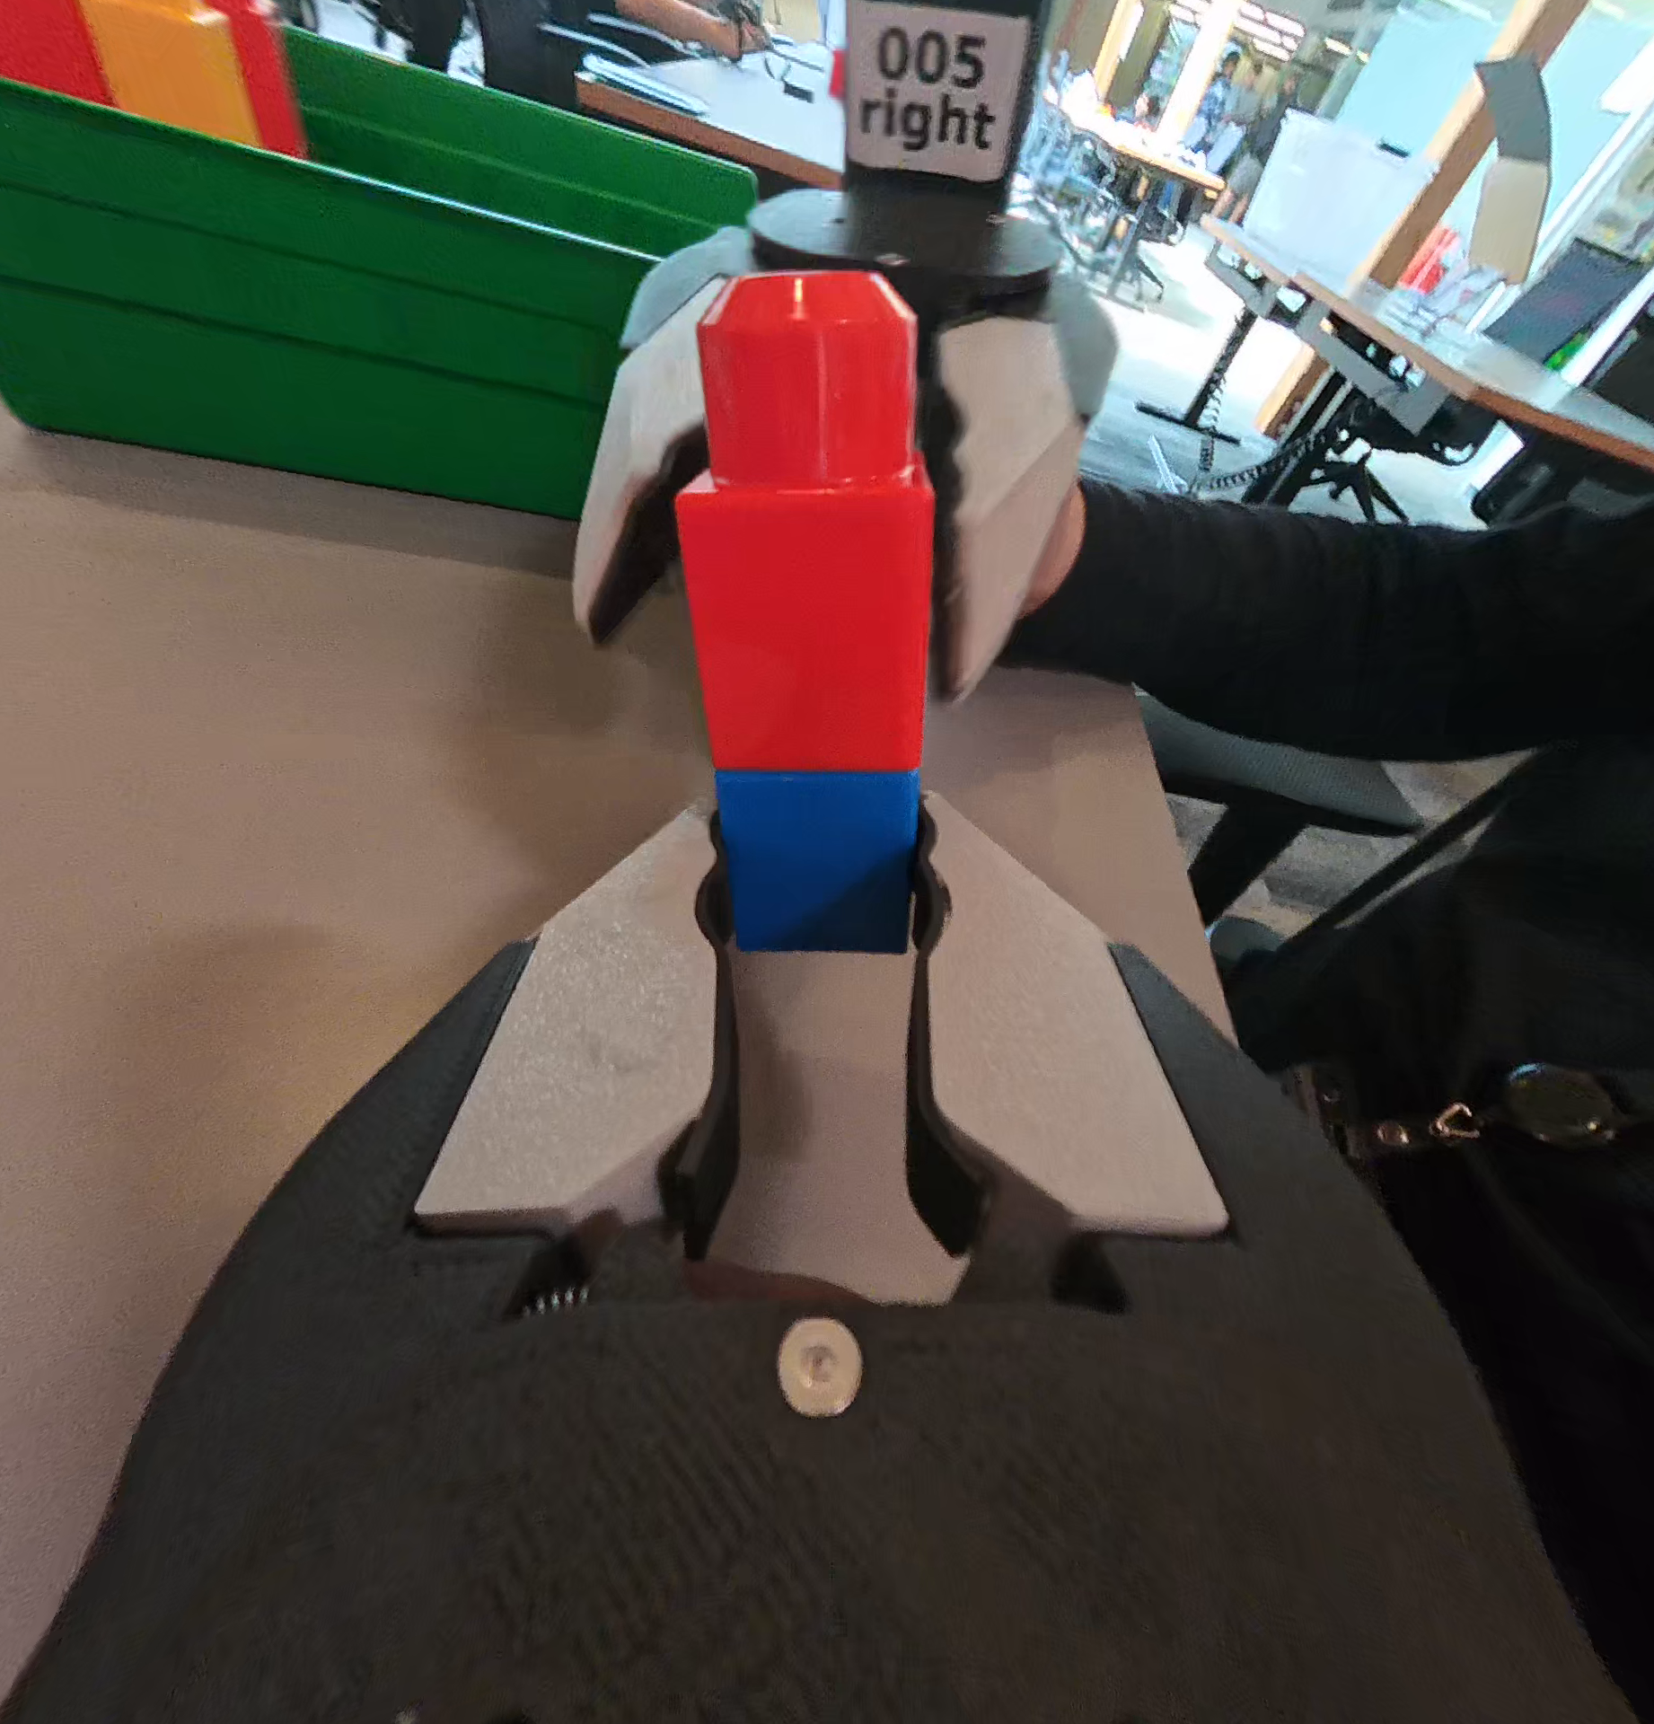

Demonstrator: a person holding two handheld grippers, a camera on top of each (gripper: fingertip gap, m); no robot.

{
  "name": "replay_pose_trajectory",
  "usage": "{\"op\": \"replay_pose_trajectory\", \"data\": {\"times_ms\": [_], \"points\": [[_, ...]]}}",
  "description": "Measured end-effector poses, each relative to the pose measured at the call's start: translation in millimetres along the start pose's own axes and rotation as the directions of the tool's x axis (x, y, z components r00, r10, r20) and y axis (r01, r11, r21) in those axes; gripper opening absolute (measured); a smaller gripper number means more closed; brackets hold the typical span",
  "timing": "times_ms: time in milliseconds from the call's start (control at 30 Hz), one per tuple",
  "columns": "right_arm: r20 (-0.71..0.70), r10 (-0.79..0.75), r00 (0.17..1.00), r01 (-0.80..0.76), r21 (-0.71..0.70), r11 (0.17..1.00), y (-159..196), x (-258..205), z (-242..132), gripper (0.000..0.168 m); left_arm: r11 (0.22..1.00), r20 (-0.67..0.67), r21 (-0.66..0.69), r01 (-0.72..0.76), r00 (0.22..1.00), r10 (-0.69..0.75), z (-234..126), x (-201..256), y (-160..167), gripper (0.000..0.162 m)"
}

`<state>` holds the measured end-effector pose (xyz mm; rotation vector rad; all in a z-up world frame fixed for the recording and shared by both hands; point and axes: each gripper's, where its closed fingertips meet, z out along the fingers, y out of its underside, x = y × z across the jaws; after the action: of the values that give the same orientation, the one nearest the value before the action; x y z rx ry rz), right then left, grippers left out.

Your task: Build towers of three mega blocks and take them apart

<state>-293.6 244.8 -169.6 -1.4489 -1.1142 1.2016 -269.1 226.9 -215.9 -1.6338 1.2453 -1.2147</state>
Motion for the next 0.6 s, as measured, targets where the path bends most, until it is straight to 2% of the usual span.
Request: {"op": "replay_pose_trajectory", "data": {"times_ms": [67,200,267,367,500,600], "points": [[0.038,-0.027,0.999,0.03,-0.072,0.997,13,-8,7,0.036,0.999,0.0,-0.028,-0.014,1.0,0.014,4,2,4,0.035],[-0.029,-0.099,0.995,0.097,-0.068,0.993,9,-2,5,0.034,1.0,0.065,-0.013,0.014,0.998,-0.014,5,-9,1,0.058],[-0.147,-0.122,0.982,0.114,-0.058,0.992,4,18,-4,0.034,0.999,0.108,0.032,0.04,0.993,-0.043,2,-18,-5,0.063],[-0.312,-0.179,0.933,0.153,-0.107,0.983,8,49,-16,0.034,0.991,0.212,0.126,0.05,0.974,-0.077,-10,-40,-17,0.063],[-0.297,-0.165,0.941,0.11,-0.195,0.975,36,62,-8,0.034,0.967,0.366,0.256,0.009,0.925,-0.105,-35,-67,-32,0.056],[-0.276,-0.218,0.936,0.146,-0.258,0.955,45,60,-2,0.034,0.948,0.375,0.316,0.03,0.914,-0.154,-45,-74,-36,0.05]]}}
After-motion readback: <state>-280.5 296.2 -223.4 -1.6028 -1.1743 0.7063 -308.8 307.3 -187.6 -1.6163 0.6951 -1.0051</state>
